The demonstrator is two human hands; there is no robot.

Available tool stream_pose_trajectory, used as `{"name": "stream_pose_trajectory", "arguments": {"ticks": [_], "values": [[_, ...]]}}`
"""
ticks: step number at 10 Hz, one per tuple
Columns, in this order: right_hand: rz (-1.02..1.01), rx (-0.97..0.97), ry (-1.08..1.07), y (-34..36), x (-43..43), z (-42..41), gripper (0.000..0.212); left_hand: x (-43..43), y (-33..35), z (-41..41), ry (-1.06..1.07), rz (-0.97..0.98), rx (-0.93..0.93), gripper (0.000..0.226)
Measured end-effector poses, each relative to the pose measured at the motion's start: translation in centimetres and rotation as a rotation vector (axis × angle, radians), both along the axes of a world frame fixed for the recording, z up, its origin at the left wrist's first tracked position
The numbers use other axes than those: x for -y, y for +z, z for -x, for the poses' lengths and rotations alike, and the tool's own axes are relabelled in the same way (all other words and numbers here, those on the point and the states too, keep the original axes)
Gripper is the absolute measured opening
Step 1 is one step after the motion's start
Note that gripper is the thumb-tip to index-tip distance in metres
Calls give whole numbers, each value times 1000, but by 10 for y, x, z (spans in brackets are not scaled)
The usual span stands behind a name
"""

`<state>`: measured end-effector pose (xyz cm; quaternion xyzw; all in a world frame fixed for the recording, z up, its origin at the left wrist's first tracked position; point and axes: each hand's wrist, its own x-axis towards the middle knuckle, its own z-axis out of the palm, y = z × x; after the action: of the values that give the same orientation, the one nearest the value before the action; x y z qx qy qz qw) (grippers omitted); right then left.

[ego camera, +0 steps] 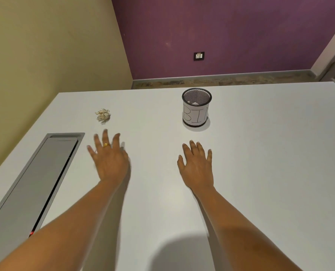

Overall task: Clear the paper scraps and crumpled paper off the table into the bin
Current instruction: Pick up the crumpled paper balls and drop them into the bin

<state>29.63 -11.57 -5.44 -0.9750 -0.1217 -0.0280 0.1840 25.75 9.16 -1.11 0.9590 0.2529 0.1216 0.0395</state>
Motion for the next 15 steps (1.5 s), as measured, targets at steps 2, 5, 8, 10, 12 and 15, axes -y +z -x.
{"name": "stream_pose_trajectory", "arguments": {"ticks": [2,5,8,10,12,15], "values": [[6,1,-10,2,-1,1,47,-28,4,4,75,128,-183,37],[18,-1,-18,3,-1,2,47,-31,1,2,-96,83,-54,25],[24,-3,-16,3,-1,1,47,17,35,-44,-519,302,129,30],[15,2,-15,1,-1,0,48,78,79,-106,-677,296,166,34],[-36,21,-21,0,-2,-1,46,114,99,-159,-739,187,178,29],[-23,77,-40,2,-2,-1,41,135,85,-196,-631,106,-136,37]]}}
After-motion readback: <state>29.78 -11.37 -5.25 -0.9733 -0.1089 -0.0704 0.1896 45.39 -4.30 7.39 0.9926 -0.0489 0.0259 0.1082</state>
